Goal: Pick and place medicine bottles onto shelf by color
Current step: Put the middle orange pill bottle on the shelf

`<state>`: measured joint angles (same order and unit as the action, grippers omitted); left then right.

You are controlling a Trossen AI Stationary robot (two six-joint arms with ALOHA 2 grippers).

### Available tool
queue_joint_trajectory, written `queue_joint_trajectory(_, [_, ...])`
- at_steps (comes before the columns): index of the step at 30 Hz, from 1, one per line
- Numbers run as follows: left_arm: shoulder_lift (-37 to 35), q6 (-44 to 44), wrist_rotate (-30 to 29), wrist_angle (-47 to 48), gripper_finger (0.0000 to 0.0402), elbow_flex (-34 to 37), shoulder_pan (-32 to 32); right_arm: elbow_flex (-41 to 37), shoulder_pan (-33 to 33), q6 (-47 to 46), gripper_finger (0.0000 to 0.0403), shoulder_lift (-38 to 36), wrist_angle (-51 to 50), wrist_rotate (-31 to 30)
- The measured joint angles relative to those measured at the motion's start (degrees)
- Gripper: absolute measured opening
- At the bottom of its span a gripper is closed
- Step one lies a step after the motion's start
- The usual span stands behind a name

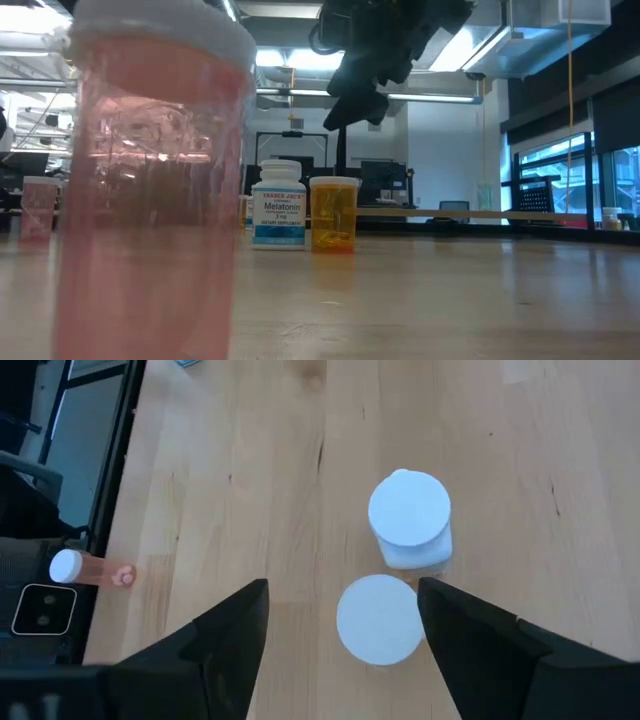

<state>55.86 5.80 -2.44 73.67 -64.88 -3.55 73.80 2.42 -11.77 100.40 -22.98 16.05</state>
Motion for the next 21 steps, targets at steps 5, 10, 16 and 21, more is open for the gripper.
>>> queue_joint_trajectory(5, [0.0,0.0,0.0,0.0,0.0289,0.0,0.0,0.0,0.0,0.0,0.0259,0.0,0.0,0.0])
queue_joint_trajectory(10, [0.0,0.0,0.0,0.0,0.0289,0.0,0.0,0.0,0.0,0.0,0.026,0.0,0.0,0.0])
queue_joint_trajectory(16, [0.0,0.0,0.0,0.0,0.0289,0.0,0.0,0.0,0.0,-1.3,0.0273,0.0,-0.2,-0.6])
queue_joint_trajectory(21, [0.0,0.0,0.0,0.0,0.0289,0.0,0.0,0.0,0.0,-1.3,0.032,0.2,-0.6,-0.6])
